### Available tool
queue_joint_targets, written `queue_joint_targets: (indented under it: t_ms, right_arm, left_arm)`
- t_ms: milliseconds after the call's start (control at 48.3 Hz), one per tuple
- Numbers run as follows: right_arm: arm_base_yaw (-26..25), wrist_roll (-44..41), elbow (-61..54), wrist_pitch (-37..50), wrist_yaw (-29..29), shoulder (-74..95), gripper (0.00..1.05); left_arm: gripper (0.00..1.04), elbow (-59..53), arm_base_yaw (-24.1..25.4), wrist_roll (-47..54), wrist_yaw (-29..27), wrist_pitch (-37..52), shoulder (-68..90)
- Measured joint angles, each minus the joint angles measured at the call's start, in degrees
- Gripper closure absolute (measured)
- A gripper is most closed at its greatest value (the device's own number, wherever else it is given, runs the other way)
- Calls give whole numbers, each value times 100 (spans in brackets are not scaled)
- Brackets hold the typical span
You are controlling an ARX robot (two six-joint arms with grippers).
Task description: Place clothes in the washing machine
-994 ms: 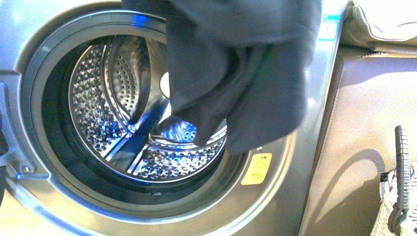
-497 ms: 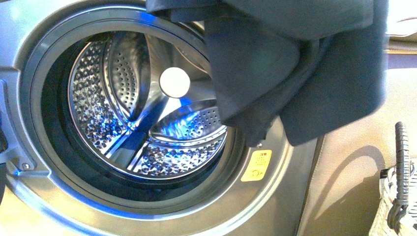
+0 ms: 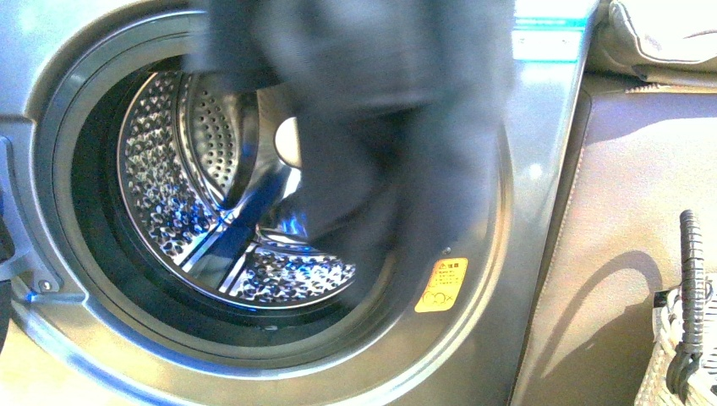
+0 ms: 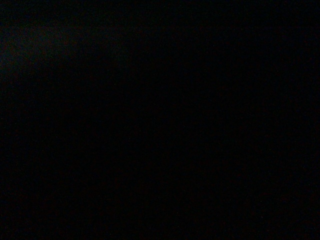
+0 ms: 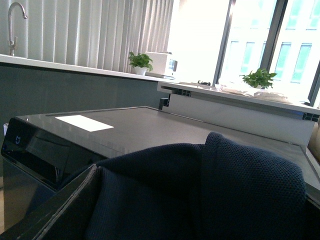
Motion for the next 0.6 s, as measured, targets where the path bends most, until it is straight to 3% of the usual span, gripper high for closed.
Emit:
queue_joint_targets:
  t_ms: [352,600]
  right_arm:
    - [4,-2,0,9,-17,-15,8]
    - [2,-2,0,11,-17,-39,8]
  left_arm:
    - [95,-1384,1340,-240,627,516,-560]
    - [95,-2282,1628,-271,861,962,-579]
